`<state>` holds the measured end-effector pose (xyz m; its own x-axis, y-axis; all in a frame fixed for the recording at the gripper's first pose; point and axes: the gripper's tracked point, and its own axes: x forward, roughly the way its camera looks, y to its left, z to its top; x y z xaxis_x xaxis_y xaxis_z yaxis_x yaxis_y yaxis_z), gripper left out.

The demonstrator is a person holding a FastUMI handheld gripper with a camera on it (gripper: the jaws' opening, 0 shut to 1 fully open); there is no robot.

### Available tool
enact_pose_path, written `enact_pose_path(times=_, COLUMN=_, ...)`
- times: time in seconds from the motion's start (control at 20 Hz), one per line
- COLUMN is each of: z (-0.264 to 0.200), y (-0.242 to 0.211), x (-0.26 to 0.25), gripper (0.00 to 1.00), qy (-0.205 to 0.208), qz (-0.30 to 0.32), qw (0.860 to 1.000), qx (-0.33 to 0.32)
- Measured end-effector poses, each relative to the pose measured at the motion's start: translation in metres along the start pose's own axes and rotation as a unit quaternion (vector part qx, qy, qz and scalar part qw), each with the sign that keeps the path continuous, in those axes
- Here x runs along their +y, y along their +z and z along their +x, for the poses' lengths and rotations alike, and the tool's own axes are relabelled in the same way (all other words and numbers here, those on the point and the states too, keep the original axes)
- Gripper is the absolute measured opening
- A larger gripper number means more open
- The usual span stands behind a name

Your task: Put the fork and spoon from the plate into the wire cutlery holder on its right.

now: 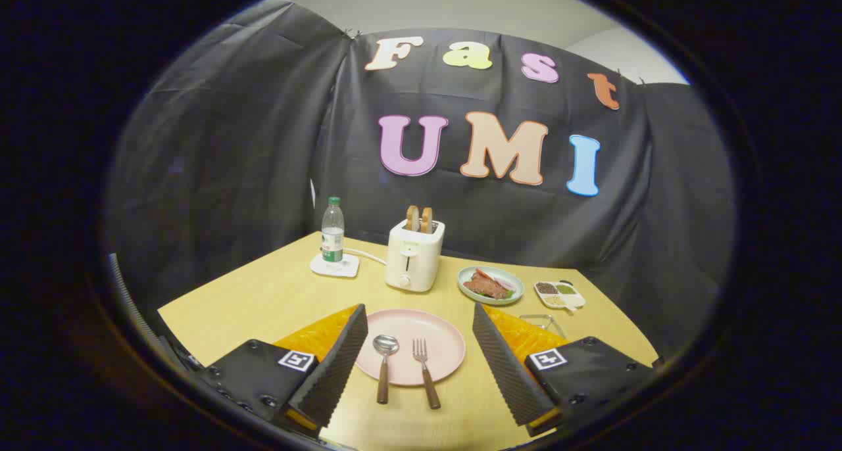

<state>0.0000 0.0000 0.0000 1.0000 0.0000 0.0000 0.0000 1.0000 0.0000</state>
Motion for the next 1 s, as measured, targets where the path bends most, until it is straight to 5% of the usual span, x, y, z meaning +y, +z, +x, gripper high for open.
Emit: enact_pose_path(times=1.0, z=-0.013, y=-0.022, x=-0.01, gripper=0.98, qy=0.009, qz=0.001, qw=1.0, qx=0.019)
